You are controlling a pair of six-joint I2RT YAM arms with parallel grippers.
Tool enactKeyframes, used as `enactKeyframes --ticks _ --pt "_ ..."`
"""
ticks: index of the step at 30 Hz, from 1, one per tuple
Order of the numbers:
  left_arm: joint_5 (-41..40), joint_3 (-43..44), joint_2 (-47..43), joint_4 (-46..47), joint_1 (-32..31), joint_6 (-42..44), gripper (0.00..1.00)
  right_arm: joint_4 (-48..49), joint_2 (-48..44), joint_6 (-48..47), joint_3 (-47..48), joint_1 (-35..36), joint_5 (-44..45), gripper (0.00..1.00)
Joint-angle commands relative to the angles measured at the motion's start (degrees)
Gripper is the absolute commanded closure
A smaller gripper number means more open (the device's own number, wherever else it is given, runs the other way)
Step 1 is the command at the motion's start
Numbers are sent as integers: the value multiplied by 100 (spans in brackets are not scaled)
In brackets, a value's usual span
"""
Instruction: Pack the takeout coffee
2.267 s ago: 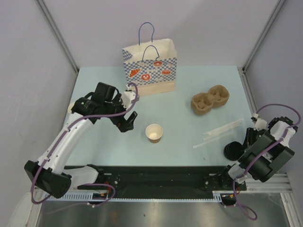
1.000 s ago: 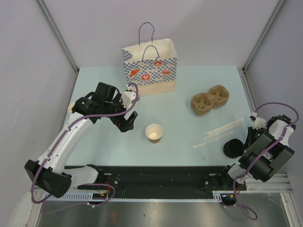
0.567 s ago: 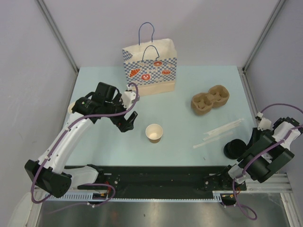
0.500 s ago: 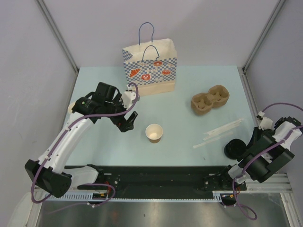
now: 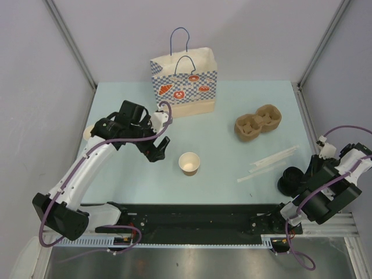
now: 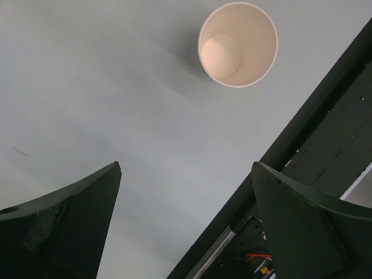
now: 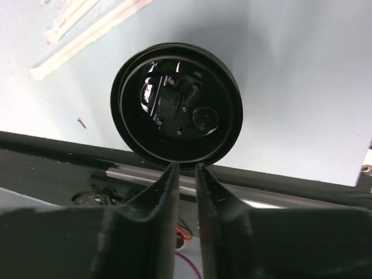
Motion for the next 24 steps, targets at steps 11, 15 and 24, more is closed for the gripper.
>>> enactKeyframes --ticks 11,15,24 --pt "176 -87 -19 312 -47 135 0 -181 -420 -47 302 377 -86 54" --pt "168 -166 -71 329 -47 162 0 -330 -534 -55 311 649 -112 44" --pt "238 -192 -151 400 -47 57 0 -480 -789 164 311 1282 -34 34"
